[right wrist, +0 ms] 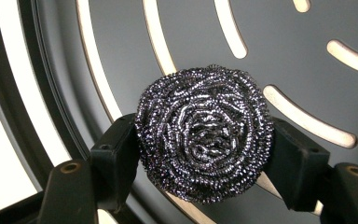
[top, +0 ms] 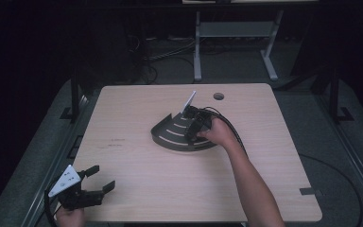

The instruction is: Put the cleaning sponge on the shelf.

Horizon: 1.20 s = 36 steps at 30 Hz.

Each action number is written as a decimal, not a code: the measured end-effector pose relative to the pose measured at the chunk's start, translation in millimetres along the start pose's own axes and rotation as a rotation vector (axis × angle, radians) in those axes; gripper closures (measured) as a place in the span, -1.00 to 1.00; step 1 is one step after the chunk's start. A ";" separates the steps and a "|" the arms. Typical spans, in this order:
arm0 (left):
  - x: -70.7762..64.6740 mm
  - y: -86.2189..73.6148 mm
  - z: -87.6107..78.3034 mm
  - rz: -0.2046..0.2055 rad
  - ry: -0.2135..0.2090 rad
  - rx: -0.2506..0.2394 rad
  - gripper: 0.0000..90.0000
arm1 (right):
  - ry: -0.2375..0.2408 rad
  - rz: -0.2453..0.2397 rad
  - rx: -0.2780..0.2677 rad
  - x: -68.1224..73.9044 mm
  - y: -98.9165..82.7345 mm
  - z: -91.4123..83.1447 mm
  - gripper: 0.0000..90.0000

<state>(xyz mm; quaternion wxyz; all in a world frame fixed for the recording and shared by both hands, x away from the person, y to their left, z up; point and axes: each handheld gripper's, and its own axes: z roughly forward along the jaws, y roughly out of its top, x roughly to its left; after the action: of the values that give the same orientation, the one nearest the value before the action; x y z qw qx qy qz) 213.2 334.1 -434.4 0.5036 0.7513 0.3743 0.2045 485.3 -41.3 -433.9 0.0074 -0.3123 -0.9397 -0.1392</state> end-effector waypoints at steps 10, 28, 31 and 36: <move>1.2 -0.2 -0.2 -0.004 0.003 0.000 -0.70 | 0.011 0.015 -0.016 -4.4 -5.6 -4.5 -0.51; -0.5 -0.1 1.9 0.006 -0.002 0.012 -0.70 | 0.010 0.009 -0.058 -1.3 -15.8 -26.3 -0.60; -1.1 -0.6 0.8 0.007 0.001 0.009 -0.70 | 0.003 0.007 -0.057 -0.1 -17.8 -29.6 -0.60; -0.5 -0.7 0.2 0.000 0.004 0.004 -0.70 | 0.004 -0.001 -0.076 3.9 -21.5 -41.2 -0.62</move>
<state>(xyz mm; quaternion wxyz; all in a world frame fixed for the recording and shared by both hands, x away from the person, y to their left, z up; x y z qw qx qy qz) 212.8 333.8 -435.1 0.5012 0.7521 0.3756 0.2051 466.4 -66.5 -399.4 -0.0028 -0.3115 -0.9339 -0.1754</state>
